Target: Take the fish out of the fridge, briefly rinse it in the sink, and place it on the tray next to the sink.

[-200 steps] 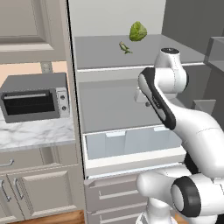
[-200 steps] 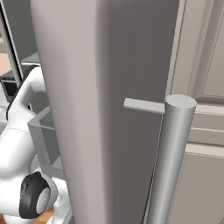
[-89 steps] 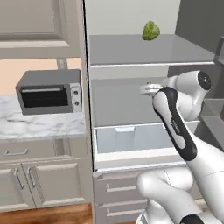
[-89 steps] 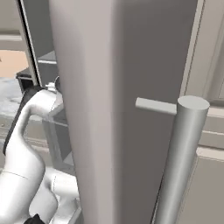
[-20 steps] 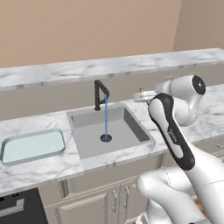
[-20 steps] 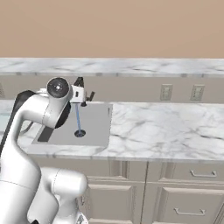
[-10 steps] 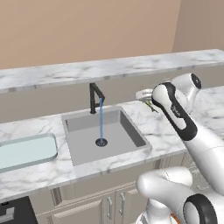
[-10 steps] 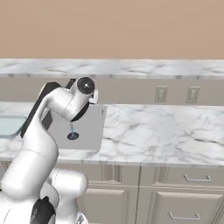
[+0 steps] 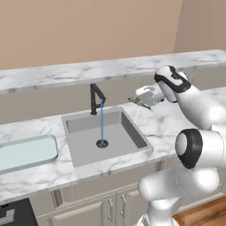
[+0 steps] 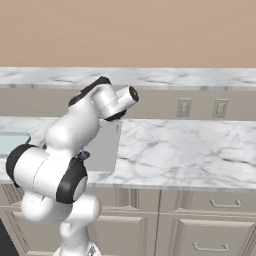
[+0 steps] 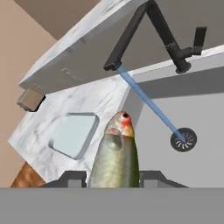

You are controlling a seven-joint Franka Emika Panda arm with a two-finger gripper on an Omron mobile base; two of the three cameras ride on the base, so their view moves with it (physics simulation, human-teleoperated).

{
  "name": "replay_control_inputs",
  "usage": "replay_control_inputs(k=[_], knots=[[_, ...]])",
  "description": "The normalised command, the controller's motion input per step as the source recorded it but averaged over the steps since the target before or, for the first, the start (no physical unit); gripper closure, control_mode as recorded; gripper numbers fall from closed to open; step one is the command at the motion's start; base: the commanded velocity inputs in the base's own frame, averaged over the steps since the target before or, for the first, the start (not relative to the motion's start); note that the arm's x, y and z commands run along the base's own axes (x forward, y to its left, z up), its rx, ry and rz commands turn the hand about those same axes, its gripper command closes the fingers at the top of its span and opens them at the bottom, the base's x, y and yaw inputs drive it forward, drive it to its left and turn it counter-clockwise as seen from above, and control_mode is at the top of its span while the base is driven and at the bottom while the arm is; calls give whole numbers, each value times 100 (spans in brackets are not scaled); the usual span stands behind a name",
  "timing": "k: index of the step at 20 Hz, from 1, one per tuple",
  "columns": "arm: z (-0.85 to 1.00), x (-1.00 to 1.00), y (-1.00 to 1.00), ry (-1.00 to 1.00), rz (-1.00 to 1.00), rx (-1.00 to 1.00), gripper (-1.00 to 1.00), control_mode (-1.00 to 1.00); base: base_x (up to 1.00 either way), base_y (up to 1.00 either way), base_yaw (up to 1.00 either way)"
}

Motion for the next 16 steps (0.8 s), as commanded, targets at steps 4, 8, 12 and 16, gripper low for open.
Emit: replay_control_inputs(k=[4,8,12,16], knots=[[-99,53,48,0,5,10,100,-100,0,0,0],[-75,53,48,0,7,11,100,-100,0,0,0],[-65,22,52,2,9,1,100,-100,0,0,0],[-63,24,69,0,9,0,100,-100,0,0,0]])
